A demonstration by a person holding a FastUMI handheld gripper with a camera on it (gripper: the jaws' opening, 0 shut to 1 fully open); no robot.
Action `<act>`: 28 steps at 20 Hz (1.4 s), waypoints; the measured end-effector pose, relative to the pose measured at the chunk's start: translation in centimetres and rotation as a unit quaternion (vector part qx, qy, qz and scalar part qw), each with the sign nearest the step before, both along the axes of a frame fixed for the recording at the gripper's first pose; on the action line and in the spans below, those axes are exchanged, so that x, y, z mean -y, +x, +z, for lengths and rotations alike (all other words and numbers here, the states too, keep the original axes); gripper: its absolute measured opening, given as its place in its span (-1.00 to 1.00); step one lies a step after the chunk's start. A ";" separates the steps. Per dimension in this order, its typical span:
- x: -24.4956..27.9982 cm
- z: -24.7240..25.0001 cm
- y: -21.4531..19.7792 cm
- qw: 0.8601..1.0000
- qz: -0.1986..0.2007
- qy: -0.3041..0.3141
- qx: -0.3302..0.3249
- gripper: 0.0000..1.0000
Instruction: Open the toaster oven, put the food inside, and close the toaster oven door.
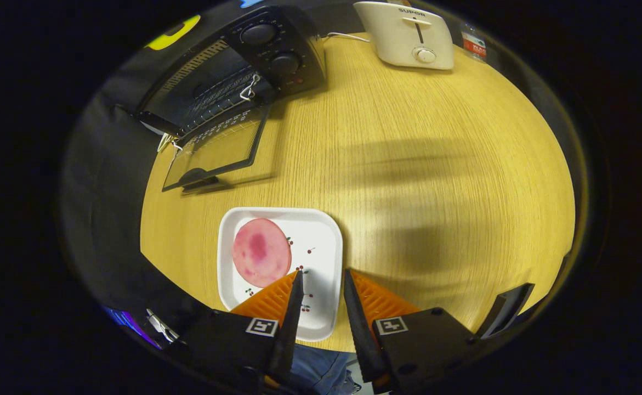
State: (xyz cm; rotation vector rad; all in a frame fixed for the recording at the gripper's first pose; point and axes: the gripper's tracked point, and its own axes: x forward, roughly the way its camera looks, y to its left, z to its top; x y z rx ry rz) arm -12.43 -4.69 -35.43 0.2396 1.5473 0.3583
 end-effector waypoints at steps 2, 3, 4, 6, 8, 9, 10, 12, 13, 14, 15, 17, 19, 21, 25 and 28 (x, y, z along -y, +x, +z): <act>0.8 -0.5 -0.1 1.000 -0.006 -0.014 -0.016 -0.40; 0.9 -0.4 -0.1 1.000 -0.015 -0.007 -0.022 -0.81; 1.0 -0.6 -0.2 0.999 -0.018 -0.007 -0.025 -0.83; 0.8 -0.3 0.1 0.999 -0.037 0.006 -0.031 -0.88; 0.4 -0.2 -0.7 0.998 -0.045 0.033 -0.041 -0.96; -0.1 -0.2 -1.1 0.997 -0.048 0.049 -0.045 -0.96; -0.7 -0.2 -1.3 0.996 -0.050 0.064 -0.046 -0.96; -1.8 0.7 -1.7 0.994 -0.051 0.090 -0.046 -0.96; -2.1 1.0 -1.8 0.993 -0.051 0.099 -0.045 -0.96; -2.0 1.3 -1.8 0.992 -0.052 0.104 -0.043 -0.96; -2.2 1.5 -1.8 0.991 -0.055 0.111 -0.043 -0.96; -2.7 1.8 -1.9 0.989 -0.063 0.124 -0.043 -0.96; -3.3 2.4 -1.9 0.987 -0.069 0.142 -0.044 -0.96; -4.3 3.1 -2.1 0.983 -0.069 0.164 -0.042 -0.96; -6.4 5.1 -1.5 0.970 -0.100 0.217 -0.046 -0.96; -7.8 6.5 -0.2 0.961 -0.125 0.243 -0.036 -0.96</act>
